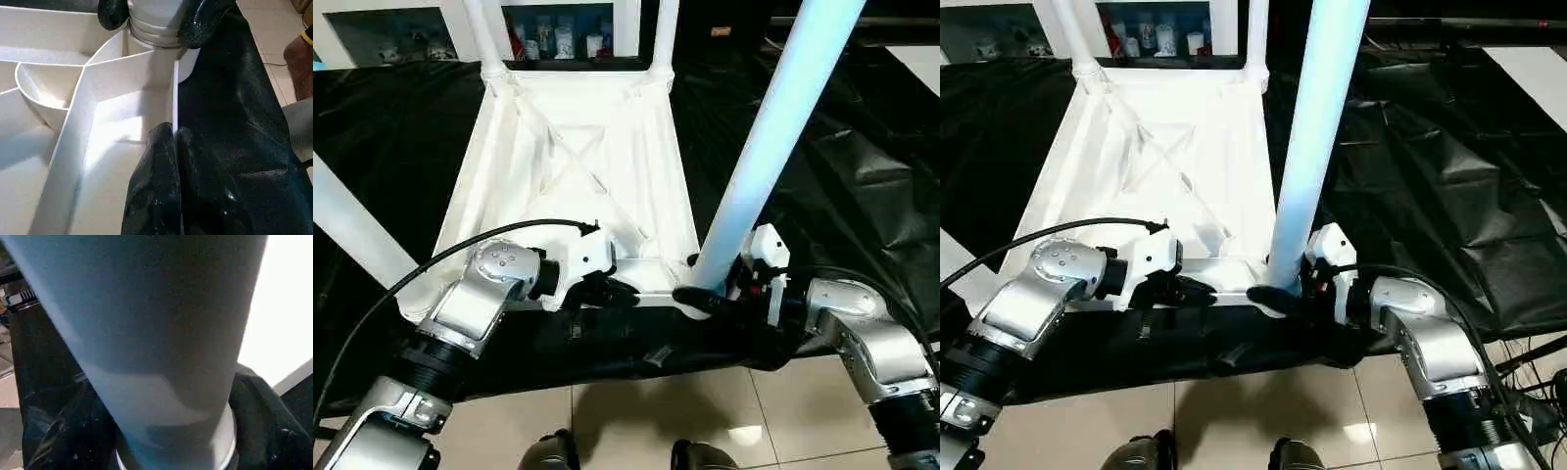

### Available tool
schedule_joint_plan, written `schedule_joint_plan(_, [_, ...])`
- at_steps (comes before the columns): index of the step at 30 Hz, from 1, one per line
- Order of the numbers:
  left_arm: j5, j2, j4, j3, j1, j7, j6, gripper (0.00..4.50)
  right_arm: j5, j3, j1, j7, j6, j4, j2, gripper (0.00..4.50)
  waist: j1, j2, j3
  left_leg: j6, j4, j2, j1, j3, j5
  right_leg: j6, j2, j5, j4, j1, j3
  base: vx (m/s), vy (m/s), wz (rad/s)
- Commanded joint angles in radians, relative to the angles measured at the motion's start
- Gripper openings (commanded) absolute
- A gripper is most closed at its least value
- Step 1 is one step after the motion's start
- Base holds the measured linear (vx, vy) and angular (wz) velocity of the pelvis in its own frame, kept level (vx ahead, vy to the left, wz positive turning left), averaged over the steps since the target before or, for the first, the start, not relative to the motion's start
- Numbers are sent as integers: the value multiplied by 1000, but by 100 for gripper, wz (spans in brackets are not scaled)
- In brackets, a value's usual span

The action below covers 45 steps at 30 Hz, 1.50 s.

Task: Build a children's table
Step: Rotate leg to tighten

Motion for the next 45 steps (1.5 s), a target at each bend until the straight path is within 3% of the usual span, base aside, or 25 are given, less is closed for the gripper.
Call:
schedule_joint_plan(1, [13, -10, 32, -54, 31, -12, 16, 0, -2, 26, 8, 22, 10, -8, 0, 269, 0, -7, -58, 126, -55, 34, 31, -12, -133, -301, -30, 3, -52, 41, 22, 0, 0, 0])
schedule_joint_plan(11, [15, -9, 35, -53, 31, -11, 15, 0, -13, 31, 10, 13, 4, -4, 2, 266, -1, -7, -56, 116, -57, 34, 31, -12, -149, -295, -31, -17, -55, 39, 23, 0, 0, 0])
schedule_joint_plan(14, [20, -29, 50, -41, 25, 30, 26, 0, -30, 4, 10, -80, -6, 21, 42, 266, -3, -9, -55, 110, -59, 33, 30, -12, -156, -292, -31, -32, -57, 38, 23, 0, 0, 0])
schedule_joint_plan(16, [26, -63, 74, -28, 11, 88, 57, 0, -37, -41, 7, -207, -15, 61, 106, 266, -7, -8, -50, 90, -64, 34, 30, -12, -195, -282, -33, -102, -66, 32, 24, 0, 0, 0])
schedule_joint_plan(17, [45, -92, 102, -25, -7, 146, 70, 0, -38, -69, 12, -287, -26, 80, 153, 266, -12, -9, -47, 53, -71, 33, 27, -16, -240, -258, -38, -213, -75, 31, 24, 0, 0, 0])
schedule_joint_plan(18, [47, -97, 106, -24, -9, 154, 71, 0, -38, -72, 12, -299, -26, 81, 160, 266, -11, -9, -46, 42, -73, 34, 28, -19, -254, -248, -39, -245, -78, 31, 24, 0, 0, 0])
schedule_joint_plan(22, [79, -215, 207, -5, -86, 328, 104, 0, -72, -98, 12, -523, -43, 115, 297, 265, -11, -3, -40, 9, -81, 33, 36, -17, -309, -198, -36, -322, -94, 15, 27, 0, 0, 0])
schedule_joint_plan(25, [100, -302, 304, 18, -156, 477, 129, 0, -137, -108, -39, -730, -58, 196, 381, 265, -10, -4, -40, -16, -84, 30, 37, -21, -329, -174, -36, -352, -98, 12, 27, 0, 0, 0])
schedule_joint_plan(26, [103, -318, 325, 23, -170, 503, 134, 0, -151, -111, -51, -778, -59, 216, 399, 265, -10, 3, -38, -26, -86, 28, 40, -21, -352, -167, -35, -370, -102, 8, 27, 0, 0, 0])
schedule_joint_plan(27, [111, -330, 348, 25, -184, 535, 129, 0, -161, -121, -65, -840, -48, 237, 417, 265, -9, -2, -39, -28, -87, 28, 39, -23, -359, -157, -36, -375, -103, 11, 27, 0, 0, 0])
schedule_joint_plan(30, [137, -363, 411, 30, -225, 619, 111, 0, -221, -132, -114, -1010, -30, 318, 467, 265, -10, -1, -41, -31, -88, 25, 37, -24, -351, -134, -32, -353, -102, 8, 26, 0, 0, 0])
schedule_joint_plan(32, [145, -364, 422, 29, -233, 622, 99, 0, -234, -118, -127, -1000, -46, 338, 475, 265, -10, 2, -40, -27, -90, 24, 35, -25, -362, -120, -32, -346, -103, 10, 26, 0, 0, 0])
schedule_joint_plan(33, [152, -354, 414, 23, -230, 603, 85, 0, -206, -117, -119, -930, -71, 316, 482, 265, -9, 1, -40, -24, -90, 24, 34, -25, -360, -116, -33, -338, -104, 12, 26, 0, 0, 0])
schedule_joint_plan(34, [153, -353, 413, 22, -229, 601, 84, 0, -204, -116, -118, -924, -73, 312, 482, 300, -8, -1, -41, -14, -90, 25, 32, -24, -356, -112, -33, -319, -103, 13, 26, 0, 0, 0])
schedule_joint_plan(35, [160, -331, 385, 13, -214, 558, 78, 0, -199, -112, -104, -863, -111, 260, 473, 334, -6, -2, -43, 5, -89, 27, 28, -22, -323, -119, -33, -262, -99, 17, 26, 0, 0, 0])
schedule_joint_plan(38, [156, -320, 370, 11, -203, 528, 62, 0, -199, -117, -101, -850, -121, 236, 461, 334, -9, -2, -45, 25, -89, 26, 20, -23, -283, -143, -31, -209, -94, 24, 21, 0, 0, 0])
schedule_joint_plan(40, [136, -283, 315, 12, -167, 471, 60, 0, -163, -141, -103, -808, -118, 185, 408, 355, -14, -4, -44, 28, -92, 27, 15, -26, -289, -150, -34, -255, -95, 30, 18, 0, 0, 0])
schedule_joint_plan(41, [131, -271, 299, 14, -157, 459, 64, 0, -149, -144, -104, -789, -112, 169, 389, 377, -14, -3, -46, 33, -90, 28, 19, -24, -288, -153, -34, -263, -97, 28, 19, 0, 0, 0])
schedule_joint_plan(45, [74, -227, 205, 40, -98, 383, 69, 0, -83, -101, -73, -571, -23, 55, 245, 403, -13, -6, -47, 63, -82, 28, 19, -19, -214, -182, -31, -152, -89, 35, 19, 0, 0, 0])
